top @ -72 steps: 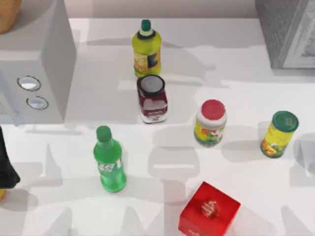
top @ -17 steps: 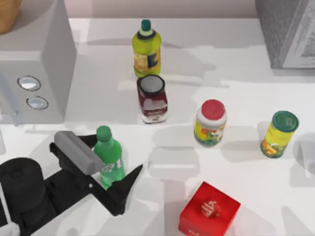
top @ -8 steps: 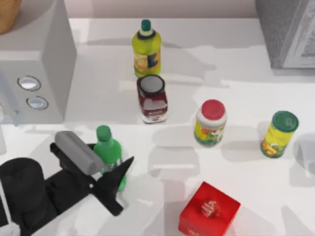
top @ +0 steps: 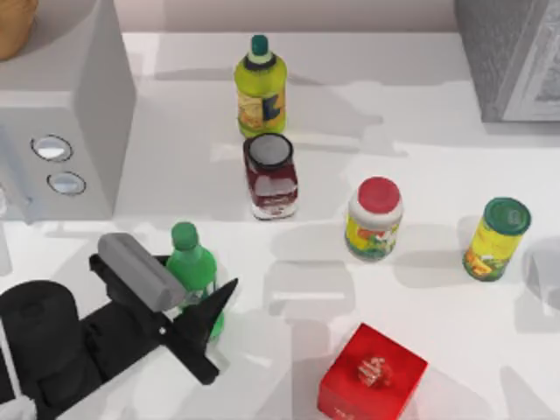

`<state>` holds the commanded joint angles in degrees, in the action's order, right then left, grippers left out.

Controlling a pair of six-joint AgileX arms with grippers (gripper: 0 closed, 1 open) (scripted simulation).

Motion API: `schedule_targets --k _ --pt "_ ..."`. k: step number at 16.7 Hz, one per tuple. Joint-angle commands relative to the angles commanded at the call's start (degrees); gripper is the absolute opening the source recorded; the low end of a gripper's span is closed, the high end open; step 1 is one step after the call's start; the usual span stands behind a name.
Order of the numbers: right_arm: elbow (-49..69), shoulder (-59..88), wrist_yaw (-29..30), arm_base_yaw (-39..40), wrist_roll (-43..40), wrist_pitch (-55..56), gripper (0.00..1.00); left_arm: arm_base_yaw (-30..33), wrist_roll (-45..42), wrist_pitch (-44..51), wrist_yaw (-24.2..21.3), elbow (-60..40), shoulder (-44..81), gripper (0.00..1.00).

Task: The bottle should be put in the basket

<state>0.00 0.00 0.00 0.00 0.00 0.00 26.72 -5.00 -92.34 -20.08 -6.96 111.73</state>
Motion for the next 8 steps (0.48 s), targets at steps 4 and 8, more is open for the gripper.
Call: schedule_targets --k 4,8 --pt "0.00 0.00 0.00 0.00 0.00 0.00 1.00 0.00 0.00 0.00 0.00 0.00 0.00 0.00" --pt "0.00 0.00 0.00 0.00 0.00 0.00 1.00 -0.35 0.00 1.45 0.34 -0.23 -1.07 0.00"
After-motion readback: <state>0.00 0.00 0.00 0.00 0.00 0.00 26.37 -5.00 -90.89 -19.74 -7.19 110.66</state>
